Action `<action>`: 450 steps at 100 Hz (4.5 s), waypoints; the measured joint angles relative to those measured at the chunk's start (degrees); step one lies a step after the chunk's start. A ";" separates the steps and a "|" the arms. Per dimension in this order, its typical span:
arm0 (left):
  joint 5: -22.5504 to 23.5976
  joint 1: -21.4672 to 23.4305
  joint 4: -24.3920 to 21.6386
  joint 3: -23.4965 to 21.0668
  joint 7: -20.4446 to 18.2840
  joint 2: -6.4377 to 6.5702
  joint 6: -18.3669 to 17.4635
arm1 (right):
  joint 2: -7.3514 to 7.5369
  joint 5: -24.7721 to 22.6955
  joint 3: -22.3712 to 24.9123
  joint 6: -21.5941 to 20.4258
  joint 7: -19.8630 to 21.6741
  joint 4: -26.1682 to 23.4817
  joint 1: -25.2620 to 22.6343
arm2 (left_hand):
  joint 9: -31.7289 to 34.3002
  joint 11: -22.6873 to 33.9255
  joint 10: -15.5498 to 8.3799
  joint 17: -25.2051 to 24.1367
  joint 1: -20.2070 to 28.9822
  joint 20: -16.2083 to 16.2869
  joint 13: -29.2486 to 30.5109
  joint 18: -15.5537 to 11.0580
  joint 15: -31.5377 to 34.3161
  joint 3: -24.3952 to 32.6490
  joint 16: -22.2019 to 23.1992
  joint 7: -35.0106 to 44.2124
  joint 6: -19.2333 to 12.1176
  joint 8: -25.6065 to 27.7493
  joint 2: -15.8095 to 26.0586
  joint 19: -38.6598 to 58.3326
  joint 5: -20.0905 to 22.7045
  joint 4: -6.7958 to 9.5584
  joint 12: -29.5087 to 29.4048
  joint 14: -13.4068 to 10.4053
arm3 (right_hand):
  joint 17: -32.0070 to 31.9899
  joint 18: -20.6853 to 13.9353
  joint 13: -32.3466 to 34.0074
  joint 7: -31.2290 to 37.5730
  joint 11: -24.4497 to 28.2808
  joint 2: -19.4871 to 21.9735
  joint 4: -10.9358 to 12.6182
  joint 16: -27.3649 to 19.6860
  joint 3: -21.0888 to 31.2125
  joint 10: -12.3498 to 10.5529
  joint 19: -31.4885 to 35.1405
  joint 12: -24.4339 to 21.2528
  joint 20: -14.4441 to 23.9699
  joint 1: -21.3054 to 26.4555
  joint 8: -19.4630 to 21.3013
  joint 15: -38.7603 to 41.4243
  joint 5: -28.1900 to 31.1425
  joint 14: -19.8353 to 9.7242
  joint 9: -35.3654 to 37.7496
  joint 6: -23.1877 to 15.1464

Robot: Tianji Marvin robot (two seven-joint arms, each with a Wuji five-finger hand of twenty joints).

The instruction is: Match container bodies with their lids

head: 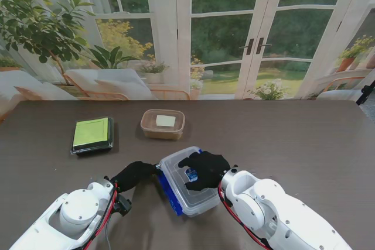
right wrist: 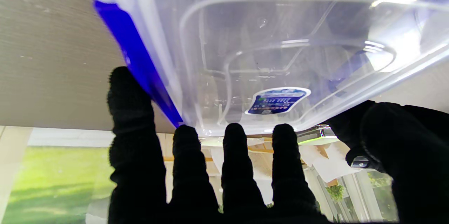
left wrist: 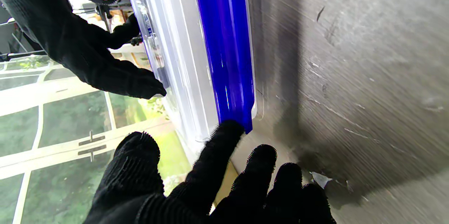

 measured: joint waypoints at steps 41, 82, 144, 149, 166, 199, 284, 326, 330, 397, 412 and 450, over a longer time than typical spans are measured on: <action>1.58 0.98 -1.52 0.25 2.01 -0.57 1.62 | 0.03 0.28 -0.34 0.23 0.08 0.04 0.26 | 0.09 0.00 0.57 1.38 1.69 1.83 1.88 0.56 0.77 0.00 0.14 -0.57 3.26 0.37 0.00 2.96 -1.86 0.00 0.03 0.59 | 0.00 0.28 -0.03 0.01 0.00 0.00 0.00 -0.01 0.00 0.00 -0.01 0.00 0.00 0.00 0.00 -0.18 0.00 0.55 -0.09 0.01; 6.02 -0.58 -2.31 2.68 6.21 -1.07 6.89 | 0.05 0.35 -0.55 0.23 0.20 0.11 0.44 | 3.16 0.86 1.03 4.86 1.54 7.18 4.93 1.76 4.98 0.00 2.82 -6.30 8.04 -3.65 0.00 8.08 -12.49 0.00 1.51 1.35 | 0.00 0.46 -0.03 0.01 -0.37 0.01 0.00 -0.02 0.00 0.00 -0.01 -0.01 0.00 0.00 0.00 -0.47 0.00 1.05 -0.12 0.01; -0.47 -4.33 -2.14 3.62 2.03 -1.51 15.96 | 0.07 0.45 -0.82 0.22 0.22 0.26 0.72 | 7.00 2.63 1.09 7.81 0.56 19.24 5.71 12.29 15.35 0.00 14.51 -1.88 9.52 -1.59 0.06 46.50 -2.11 0.00 3.20 0.64 | 0.00 0.48 -0.03 0.02 -0.45 0.76 0.00 -0.02 -0.04 0.00 -0.01 -0.01 0.00 0.00 0.02 -0.50 0.00 1.55 -0.14 0.03; -0.47 -4.33 -2.47 3.61 1.54 -1.41 16.99 | 0.07 0.47 -0.84 0.22 0.22 0.27 0.74 | 7.62 3.07 1.00 7.34 0.56 15.88 5.90 12.35 17.87 0.00 15.92 -2.25 9.52 -1.59 0.82 53.02 -2.03 0.00 3.24 0.77 | 0.00 0.48 -0.03 0.03 -0.45 0.76 0.00 -0.02 -0.04 0.00 -0.01 -0.01 0.00 0.00 0.02 -0.50 0.00 1.56 -0.14 0.03; -0.25 -5.07 -3.41 3.94 -1.80 -0.62 20.87 | 0.08 0.48 -0.91 0.21 0.24 0.29 0.81 | 8.45 3.03 3.21 7.33 0.56 12.67 9.76 12.49 26.70 0.00 17.38 -7.18 8.40 -2.21 0.82 58.73 -5.06 0.00 3.27 5.75 | 0.00 0.65 -0.03 0.05 -0.45 0.76 0.00 -0.02 -0.04 0.00 -0.01 -0.01 -0.01 0.00 0.02 -0.50 0.00 1.57 -0.14 0.03; -2.20 -4.99 -3.44 3.44 -2.35 -0.46 21.63 | 0.09 0.56 -0.99 0.21 0.32 0.34 0.93 | 8.20 2.66 3.56 7.25 0.56 10.27 10.18 12.95 27.37 0.00 17.31 -7.84 7.99 -2.62 0.82 59.34 -5.36 0.00 3.15 7.83 | 0.00 1.07 -0.03 0.07 -0.45 0.76 0.00 -0.02 -0.04 0.00 -0.01 -0.01 -0.02 0.00 0.12 -0.51 0.00 1.61 -0.18 0.03; -7.38 1.25 -6.60 -0.97 2.97 -1.85 19.74 | 0.14 0.97 -1.52 0.44 0.36 0.43 1.31 | 9.80 1.41 4.85 6.43 0.61 4.74 11.06 14.62 21.41 0.00 12.81 -4.48 8.11 5.53 0.82 51.26 -5.09 0.00 2.13 8.57 | -0.67 3.44 -0.05 0.07 -0.45 0.76 0.01 -0.28 -0.04 0.00 -0.12 -0.01 -0.13 0.00 0.13 -0.92 0.00 1.91 -0.52 0.03; -16.84 4.66 -8.36 -3.04 6.69 -3.76 17.46 | 0.19 1.03 -1.72 0.38 0.51 0.46 1.50 | 10.48 1.55 6.70 6.56 0.65 4.70 11.86 17.45 16.44 0.00 8.80 7.66 10.95 12.24 1.38 50.47 -0.78 0.00 2.10 11.18 | -0.79 3.47 -0.08 0.07 -0.45 1.50 0.01 -0.64 -0.13 0.00 -0.14 -0.01 -0.14 0.00 0.13 -0.97 0.00 2.20 -1.03 0.06; -16.74 4.81 -8.55 -3.07 6.87 -3.80 17.38 | 0.19 1.04 -1.74 0.39 0.52 0.46 1.52 | 10.49 1.58 6.71 7.04 0.65 4.70 12.80 17.65 15.93 0.00 8.80 7.68 10.95 12.26 1.38 50.47 -0.78 0.00 2.10 11.20 | -0.79 3.47 -0.08 0.07 -0.45 1.36 0.01 -0.65 -0.11 0.00 -0.14 -0.01 -0.14 0.00 0.13 -0.99 0.00 2.25 -1.06 0.06; -0.64 -0.05 -5.87 1.33 3.17 -2.16 22.37 | 0.21 1.09 -1.85 0.38 0.66 0.45 1.60 | 20.92 13.91 3.70 20.56 -2.60 11.45 25.05 20.51 42.46 -0.05 22.87 -7.04 4.24 -10.36 3.63 68.79 -10.93 -0.03 24.01 10.51 | -0.80 3.47 -0.09 0.07 -0.56 1.36 0.01 -0.65 -0.11 0.02 -0.14 -0.32 -0.14 0.00 0.13 -1.63 0.00 2.69 -1.20 0.07; -0.15 -2.58 -3.74 2.51 -0.42 -1.26 23.04 | 0.20 1.26 -1.85 0.39 0.62 0.50 1.63 | 22.72 21.56 2.24 26.91 -4.96 14.26 30.27 20.76 51.37 -0.26 26.48 -7.27 3.82 -11.91 4.97 74.54 -10.20 -0.03 33.17 8.43 | -0.80 3.47 -0.09 0.07 -0.56 1.36 0.01 -0.65 -0.11 0.02 -0.14 -0.32 -0.14 0.00 0.13 -1.74 0.00 2.71 -1.20 0.07; -6.49 -5.76 -0.64 3.30 -2.37 -1.04 23.84 | 0.18 1.44 -1.81 0.35 0.61 0.60 1.66 | 24.27 27.78 1.02 30.84 -6.60 14.92 32.42 21.17 57.24 -0.45 28.08 -6.26 4.27 -12.70 7.07 75.33 -5.90 -0.04 39.12 6.76 | -0.80 3.47 -0.09 0.07 -0.56 1.36 0.01 -0.65 -0.11 0.02 -0.14 -0.32 -0.14 0.00 0.13 -1.93 0.00 2.75 -1.20 0.07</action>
